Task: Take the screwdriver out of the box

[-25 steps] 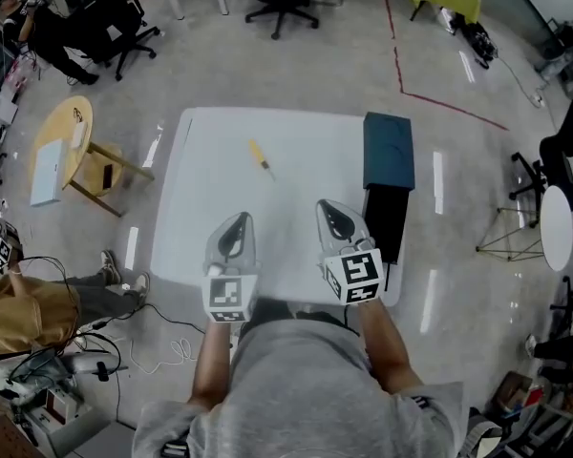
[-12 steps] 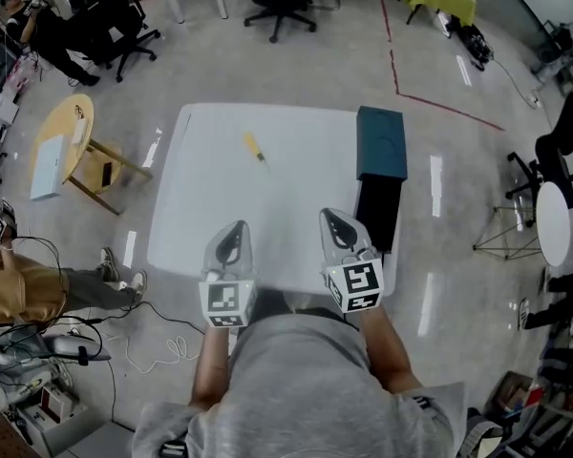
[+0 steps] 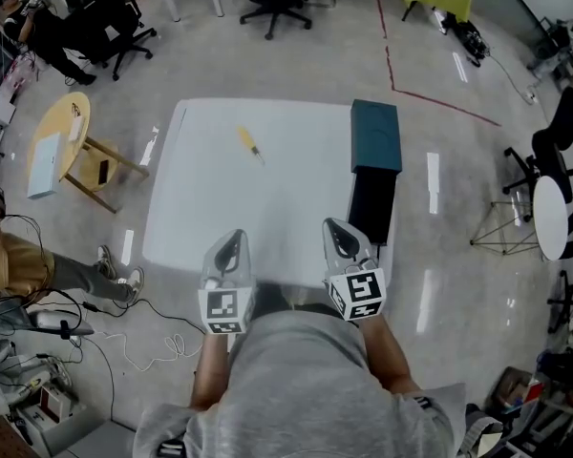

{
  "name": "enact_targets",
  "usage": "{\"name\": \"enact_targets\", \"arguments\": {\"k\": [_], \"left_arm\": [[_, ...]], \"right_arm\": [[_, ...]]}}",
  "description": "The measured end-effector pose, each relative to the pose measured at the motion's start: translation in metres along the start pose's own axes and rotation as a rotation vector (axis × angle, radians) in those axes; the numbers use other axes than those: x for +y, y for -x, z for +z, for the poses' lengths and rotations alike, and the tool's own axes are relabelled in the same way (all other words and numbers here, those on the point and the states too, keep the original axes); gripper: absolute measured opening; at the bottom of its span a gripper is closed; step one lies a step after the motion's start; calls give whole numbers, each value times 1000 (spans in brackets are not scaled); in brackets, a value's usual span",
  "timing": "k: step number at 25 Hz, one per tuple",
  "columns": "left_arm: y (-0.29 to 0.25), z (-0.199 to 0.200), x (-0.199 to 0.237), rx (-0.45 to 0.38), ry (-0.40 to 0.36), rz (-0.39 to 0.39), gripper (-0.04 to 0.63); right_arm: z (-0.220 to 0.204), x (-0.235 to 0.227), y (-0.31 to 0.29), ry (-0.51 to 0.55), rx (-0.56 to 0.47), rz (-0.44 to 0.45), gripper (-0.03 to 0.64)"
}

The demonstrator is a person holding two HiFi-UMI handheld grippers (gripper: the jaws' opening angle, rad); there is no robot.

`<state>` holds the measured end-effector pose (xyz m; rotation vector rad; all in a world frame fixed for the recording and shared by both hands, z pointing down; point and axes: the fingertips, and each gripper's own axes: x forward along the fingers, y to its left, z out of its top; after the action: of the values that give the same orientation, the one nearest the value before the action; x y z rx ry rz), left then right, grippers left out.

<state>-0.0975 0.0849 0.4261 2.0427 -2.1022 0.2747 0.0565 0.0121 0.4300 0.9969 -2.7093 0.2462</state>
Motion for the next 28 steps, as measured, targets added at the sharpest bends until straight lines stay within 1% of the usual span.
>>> {"name": "enact_targets", "arguments": {"k": [4,10,21,28], "left_arm": [[2,-2,1,2,-1,8,12],[1,4,1,-2,-8,5,11],[2,0,-2,0,-12,8,12],[1,1,4,-3,-14,10,12]], "right_arm": [[-6,-3,4,0,10,-6,3],[-2,-3,3,-1,7,-8,3],[-5,-3,5,0,1,-3,3],[-5,2,1,7,6,4,3]]}}
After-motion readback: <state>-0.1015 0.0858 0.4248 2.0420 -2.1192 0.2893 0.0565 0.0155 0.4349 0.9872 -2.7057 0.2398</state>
